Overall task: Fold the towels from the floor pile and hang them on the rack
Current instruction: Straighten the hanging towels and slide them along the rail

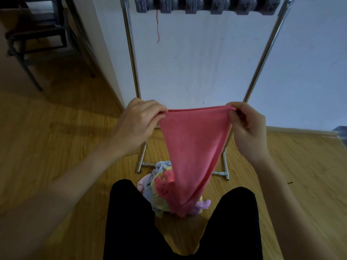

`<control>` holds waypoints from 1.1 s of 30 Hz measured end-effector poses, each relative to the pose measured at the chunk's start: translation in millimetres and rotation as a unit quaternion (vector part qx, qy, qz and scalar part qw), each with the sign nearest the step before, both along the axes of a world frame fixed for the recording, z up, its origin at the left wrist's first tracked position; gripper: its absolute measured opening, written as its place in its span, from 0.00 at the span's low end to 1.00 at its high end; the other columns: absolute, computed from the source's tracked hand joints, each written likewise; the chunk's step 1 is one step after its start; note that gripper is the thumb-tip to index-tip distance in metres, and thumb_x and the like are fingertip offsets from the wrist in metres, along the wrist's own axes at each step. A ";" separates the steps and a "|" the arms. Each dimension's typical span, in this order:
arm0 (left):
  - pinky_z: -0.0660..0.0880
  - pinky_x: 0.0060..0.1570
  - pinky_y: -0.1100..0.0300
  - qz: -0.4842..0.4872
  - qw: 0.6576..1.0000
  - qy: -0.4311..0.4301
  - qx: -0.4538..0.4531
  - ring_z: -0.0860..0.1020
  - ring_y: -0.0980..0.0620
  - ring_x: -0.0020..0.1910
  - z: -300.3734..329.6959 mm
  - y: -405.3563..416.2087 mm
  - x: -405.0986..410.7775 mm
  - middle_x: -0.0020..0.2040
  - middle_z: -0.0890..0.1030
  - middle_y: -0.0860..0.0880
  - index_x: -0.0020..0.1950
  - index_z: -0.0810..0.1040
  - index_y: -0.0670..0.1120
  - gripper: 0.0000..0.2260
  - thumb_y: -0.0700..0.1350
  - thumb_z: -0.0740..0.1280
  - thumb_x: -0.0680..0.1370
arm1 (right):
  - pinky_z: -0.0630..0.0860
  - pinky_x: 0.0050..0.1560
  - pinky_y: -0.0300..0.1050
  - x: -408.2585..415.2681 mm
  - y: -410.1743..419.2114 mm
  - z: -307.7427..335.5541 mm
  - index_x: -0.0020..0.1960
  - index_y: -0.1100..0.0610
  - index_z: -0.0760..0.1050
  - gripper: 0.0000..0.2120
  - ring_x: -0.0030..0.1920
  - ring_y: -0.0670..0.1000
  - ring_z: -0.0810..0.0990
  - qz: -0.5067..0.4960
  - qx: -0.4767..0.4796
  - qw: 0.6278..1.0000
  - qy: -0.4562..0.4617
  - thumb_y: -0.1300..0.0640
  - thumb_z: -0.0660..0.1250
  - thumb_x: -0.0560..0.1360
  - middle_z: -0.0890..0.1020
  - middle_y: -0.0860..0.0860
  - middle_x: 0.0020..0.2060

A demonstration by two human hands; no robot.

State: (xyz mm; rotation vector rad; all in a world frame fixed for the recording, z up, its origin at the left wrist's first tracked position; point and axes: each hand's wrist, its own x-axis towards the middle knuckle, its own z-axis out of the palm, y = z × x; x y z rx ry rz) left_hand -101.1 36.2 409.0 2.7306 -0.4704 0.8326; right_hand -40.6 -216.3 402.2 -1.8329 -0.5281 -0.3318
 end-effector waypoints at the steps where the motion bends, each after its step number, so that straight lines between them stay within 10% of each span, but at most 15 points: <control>1: 0.68 0.50 0.58 0.001 1.000 -0.013 0.010 0.78 0.51 0.45 8.1 0.0 3.0 0.47 0.82 0.47 0.53 0.79 0.42 0.09 0.44 0.63 0.78 | 0.71 0.41 0.29 0.4 0.4 1.9 0.52 0.58 0.76 0.10 0.41 0.37 0.76 -0.012 -0.005 1.000 -0.020 0.69 0.59 0.78 0.79 0.43 0.41; 19: 0.73 0.55 0.51 0.127 0.992 -0.018 0.015 0.72 0.50 0.53 32.7 2.6 29.7 0.54 0.77 0.49 0.45 0.84 0.46 0.03 0.41 0.71 0.74 | 0.72 0.42 0.33 9.5 23.8 12.2 0.52 0.57 0.77 0.11 0.44 0.43 0.78 -0.042 0.015 0.997 -0.070 0.68 0.59 0.77 0.81 0.51 0.45; 29: 0.71 0.37 0.66 -0.045 0.964 0.221 -0.144 0.76 0.58 0.38 60.1 -9.3 0.6 0.39 0.77 0.53 0.50 0.77 0.49 0.06 0.40 0.68 0.77 | 0.75 0.47 0.43 33.8 17.8 -6.2 0.53 0.57 0.78 0.11 0.49 0.53 0.79 -0.098 -0.003 0.995 -0.018 0.64 0.58 0.79 0.82 0.52 0.48; 33: 0.72 0.41 0.64 -0.115 0.945 0.287 -0.108 0.76 0.57 0.42 61.5 -14.1 -6.8 0.42 0.77 0.52 0.51 0.79 0.50 0.08 0.38 0.66 0.78 | 0.72 0.46 0.32 41.1 23.9 -7.1 0.54 0.59 0.78 0.11 0.48 0.49 0.78 -0.078 -0.044 0.996 -0.010 0.66 0.59 0.78 0.81 0.52 0.49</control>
